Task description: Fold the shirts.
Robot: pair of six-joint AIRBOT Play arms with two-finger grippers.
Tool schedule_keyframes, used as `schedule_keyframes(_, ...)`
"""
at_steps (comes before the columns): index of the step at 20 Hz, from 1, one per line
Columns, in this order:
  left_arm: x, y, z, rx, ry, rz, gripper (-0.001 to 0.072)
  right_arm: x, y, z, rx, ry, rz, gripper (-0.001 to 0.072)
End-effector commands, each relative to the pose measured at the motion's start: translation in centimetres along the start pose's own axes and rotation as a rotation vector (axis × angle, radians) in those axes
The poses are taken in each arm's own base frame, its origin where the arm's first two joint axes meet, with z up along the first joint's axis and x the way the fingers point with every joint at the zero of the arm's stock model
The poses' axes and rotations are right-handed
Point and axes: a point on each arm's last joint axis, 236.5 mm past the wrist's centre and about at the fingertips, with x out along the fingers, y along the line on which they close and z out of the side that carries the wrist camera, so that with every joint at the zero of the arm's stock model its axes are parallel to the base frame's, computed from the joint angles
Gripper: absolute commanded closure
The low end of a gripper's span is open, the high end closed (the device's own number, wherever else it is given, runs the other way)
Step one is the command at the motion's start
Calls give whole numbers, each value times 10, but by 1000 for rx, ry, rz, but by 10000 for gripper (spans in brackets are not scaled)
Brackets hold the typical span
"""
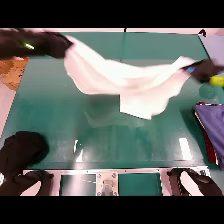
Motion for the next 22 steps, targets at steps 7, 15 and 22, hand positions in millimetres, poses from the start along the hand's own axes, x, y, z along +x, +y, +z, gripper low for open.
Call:
schedule_keyframes(7, -124, 3, 59, 259, -89, 258, 686, -141, 138, 34, -237, -371, 59, 695)
schedule_keyframes(15, -19, 66, -55, 154, 257, 271, 685, -25, 1, 10, -14, -67, -53, 694)
schedule_keyframes(22, 138, 109, -298, -194, 611, 166, 685, 105, -212, -193, 418, 363, -266, 694)
